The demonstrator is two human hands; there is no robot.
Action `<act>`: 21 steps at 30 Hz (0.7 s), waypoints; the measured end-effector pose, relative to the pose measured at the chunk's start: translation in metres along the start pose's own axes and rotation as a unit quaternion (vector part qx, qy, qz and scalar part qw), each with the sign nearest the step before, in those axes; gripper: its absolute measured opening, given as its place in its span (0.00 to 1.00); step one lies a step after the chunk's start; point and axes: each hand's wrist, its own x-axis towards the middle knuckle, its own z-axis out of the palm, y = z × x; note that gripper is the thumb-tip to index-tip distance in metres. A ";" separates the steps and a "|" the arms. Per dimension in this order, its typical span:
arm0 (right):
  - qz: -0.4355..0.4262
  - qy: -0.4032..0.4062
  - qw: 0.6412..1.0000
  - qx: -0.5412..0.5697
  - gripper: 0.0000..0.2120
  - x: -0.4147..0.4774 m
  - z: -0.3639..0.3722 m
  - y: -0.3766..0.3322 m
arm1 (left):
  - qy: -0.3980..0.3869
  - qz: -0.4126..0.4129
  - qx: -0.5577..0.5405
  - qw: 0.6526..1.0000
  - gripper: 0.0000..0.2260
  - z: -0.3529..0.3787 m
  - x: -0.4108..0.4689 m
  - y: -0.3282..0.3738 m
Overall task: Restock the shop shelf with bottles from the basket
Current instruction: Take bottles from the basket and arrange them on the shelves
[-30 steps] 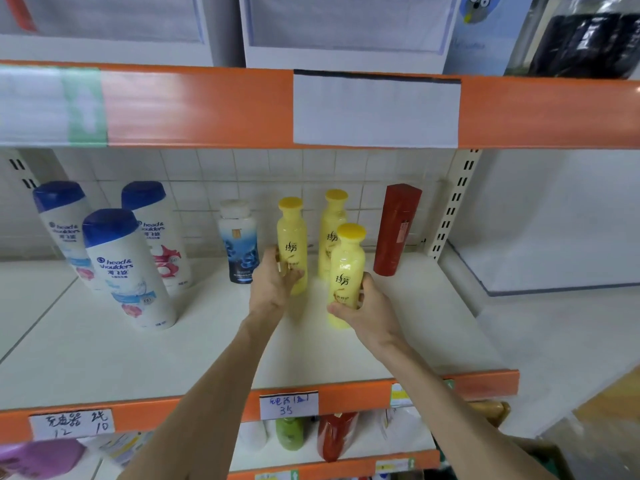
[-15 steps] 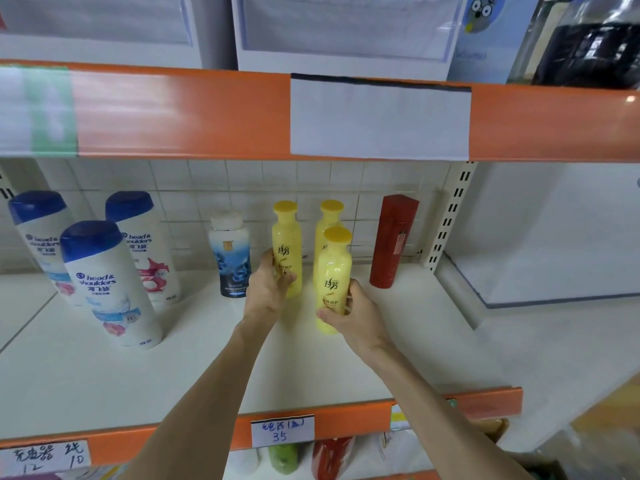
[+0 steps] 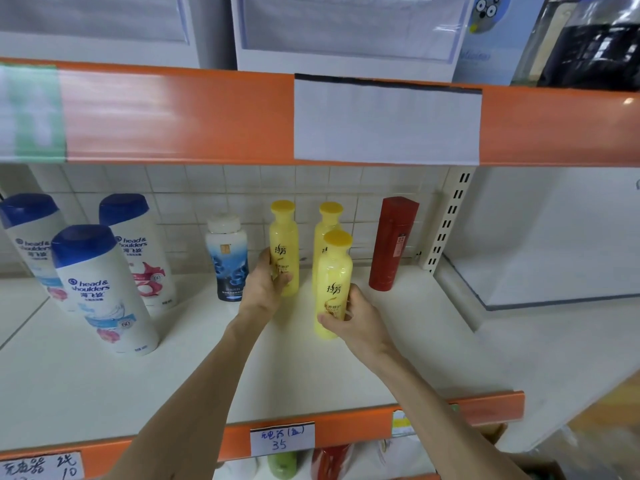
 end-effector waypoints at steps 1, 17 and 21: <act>-0.003 0.005 1.000 0.001 0.22 0.000 0.001 0.000 | -0.005 0.001 0.001 1.000 0.19 -0.001 0.000 0.001; -0.009 0.001 1.000 0.000 0.22 0.001 0.005 0.000 | 0.008 -0.070 -0.031 0.997 0.27 0.009 -0.014 0.000; 0.000 -0.032 0.999 -0.007 0.20 0.003 -0.002 -0.003 | 0.021 -0.107 0.025 0.994 0.28 0.014 -0.027 0.001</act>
